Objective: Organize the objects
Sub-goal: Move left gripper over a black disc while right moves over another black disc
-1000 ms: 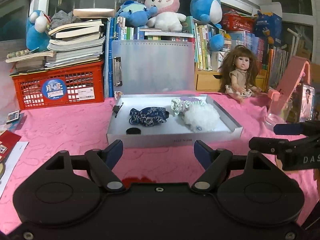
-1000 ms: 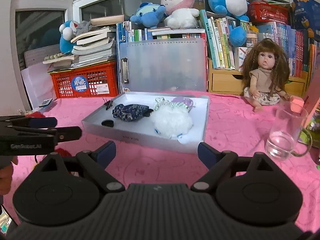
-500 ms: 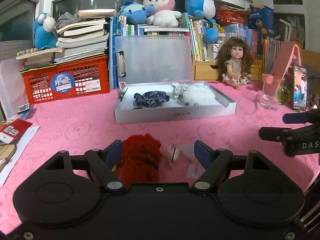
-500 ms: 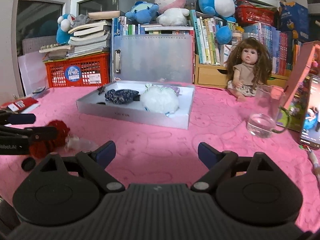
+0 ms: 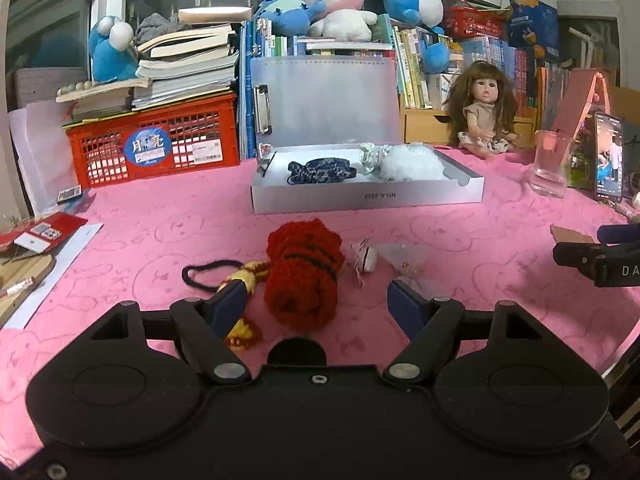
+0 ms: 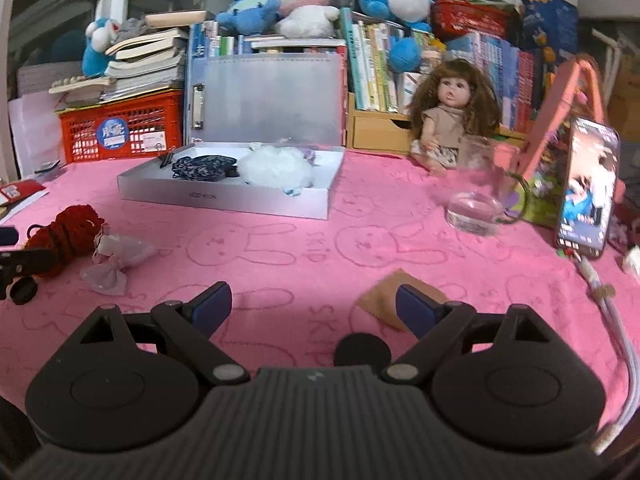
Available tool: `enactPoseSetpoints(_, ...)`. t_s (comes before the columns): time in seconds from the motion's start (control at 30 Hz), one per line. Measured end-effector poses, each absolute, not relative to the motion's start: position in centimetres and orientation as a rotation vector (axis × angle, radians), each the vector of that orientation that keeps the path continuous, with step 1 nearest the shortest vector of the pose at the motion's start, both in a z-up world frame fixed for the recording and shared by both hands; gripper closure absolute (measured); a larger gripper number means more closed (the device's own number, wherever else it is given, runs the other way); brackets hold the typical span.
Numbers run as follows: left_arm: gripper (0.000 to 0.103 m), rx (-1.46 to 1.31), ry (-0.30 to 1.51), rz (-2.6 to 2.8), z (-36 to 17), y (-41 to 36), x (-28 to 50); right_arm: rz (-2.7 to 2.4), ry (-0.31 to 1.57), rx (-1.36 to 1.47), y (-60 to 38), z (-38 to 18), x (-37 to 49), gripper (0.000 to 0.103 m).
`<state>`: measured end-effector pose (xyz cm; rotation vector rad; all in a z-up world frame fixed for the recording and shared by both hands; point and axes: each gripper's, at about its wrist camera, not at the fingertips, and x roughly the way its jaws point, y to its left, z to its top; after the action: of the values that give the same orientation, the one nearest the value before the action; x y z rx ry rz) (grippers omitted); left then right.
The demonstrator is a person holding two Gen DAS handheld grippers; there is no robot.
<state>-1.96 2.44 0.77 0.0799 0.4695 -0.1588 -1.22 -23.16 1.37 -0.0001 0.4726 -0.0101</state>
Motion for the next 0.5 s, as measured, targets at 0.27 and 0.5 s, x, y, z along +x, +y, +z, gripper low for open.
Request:
enactPoseSetpoints(0.27,0.035,0.102,0.472,-0.147,0.0,2.6,-3.5,-0.039,0.484,0.019,-23.6,0.6,-1.8,0.009)
enactPoseSetpoints(0.5,0.046,0.088,0.503,-0.147,-0.6,2.9,-4.0,-0.044,0.488,0.03,-23.7,0.4,-2.0,0.01)
